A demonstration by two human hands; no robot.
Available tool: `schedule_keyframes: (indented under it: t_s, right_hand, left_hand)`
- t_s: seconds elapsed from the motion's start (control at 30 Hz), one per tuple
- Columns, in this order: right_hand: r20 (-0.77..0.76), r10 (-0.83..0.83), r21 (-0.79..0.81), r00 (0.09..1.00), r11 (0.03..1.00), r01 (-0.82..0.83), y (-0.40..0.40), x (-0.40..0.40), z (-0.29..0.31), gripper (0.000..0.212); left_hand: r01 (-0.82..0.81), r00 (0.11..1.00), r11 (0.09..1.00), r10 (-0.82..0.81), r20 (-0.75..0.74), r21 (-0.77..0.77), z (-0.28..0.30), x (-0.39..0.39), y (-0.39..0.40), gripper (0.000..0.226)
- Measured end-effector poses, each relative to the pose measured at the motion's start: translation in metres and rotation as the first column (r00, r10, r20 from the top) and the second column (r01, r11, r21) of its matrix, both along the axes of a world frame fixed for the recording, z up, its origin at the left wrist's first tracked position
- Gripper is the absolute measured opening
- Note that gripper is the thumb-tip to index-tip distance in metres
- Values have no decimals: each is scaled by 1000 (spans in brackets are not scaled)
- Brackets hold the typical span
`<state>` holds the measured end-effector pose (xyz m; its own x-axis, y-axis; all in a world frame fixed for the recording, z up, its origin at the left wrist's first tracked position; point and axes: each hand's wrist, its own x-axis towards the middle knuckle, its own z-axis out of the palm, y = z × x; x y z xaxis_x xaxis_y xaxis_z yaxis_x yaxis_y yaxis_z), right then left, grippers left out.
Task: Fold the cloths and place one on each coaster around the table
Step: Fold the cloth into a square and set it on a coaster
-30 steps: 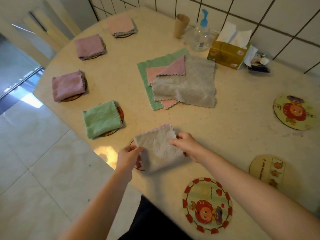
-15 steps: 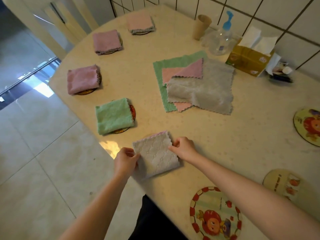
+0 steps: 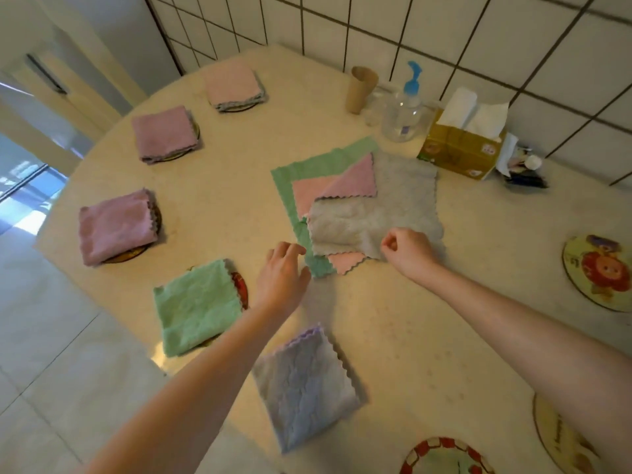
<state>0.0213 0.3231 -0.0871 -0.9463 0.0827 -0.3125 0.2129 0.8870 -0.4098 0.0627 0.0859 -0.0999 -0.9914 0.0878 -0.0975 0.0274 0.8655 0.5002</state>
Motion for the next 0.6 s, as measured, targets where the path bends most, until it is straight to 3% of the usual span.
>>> schedule_keyframes:
  t_s: [0.13,0.23,0.33,0.43,0.5,0.6]
  right_hand:
    - [-80,42,106,996,994,-33,0,-45,3,6]
    - [-19,144,146,989,979,-140,3,-55,-7,8]
    - [38,278,108,960,954,-280,8,-40,-21,31]
    - [3,500,317,866,821,-475,16,-24,-32,53]
    - [-52,562,384,826,774,-503,20,-20,-37,45]
    - [-158,554,277,818,820,-501,26,-22,-39,26]
  left_hand:
    - [101,994,994,-103,-40,-34,-2,-77,16,31]
    - [257,955,962,-268,-127,-93,-6,-116,20,25]
    - [537,767,819,-574,-286,-203,-18,-125,24,13]
    - [698,606,658,-753,-255,-283,-34,-111,34,27]
    - [708,607,637,-769,-199,-305,-46,-104,39,33]
    - [668,682,693,-716,-148,-272,-54,-103,45,45]
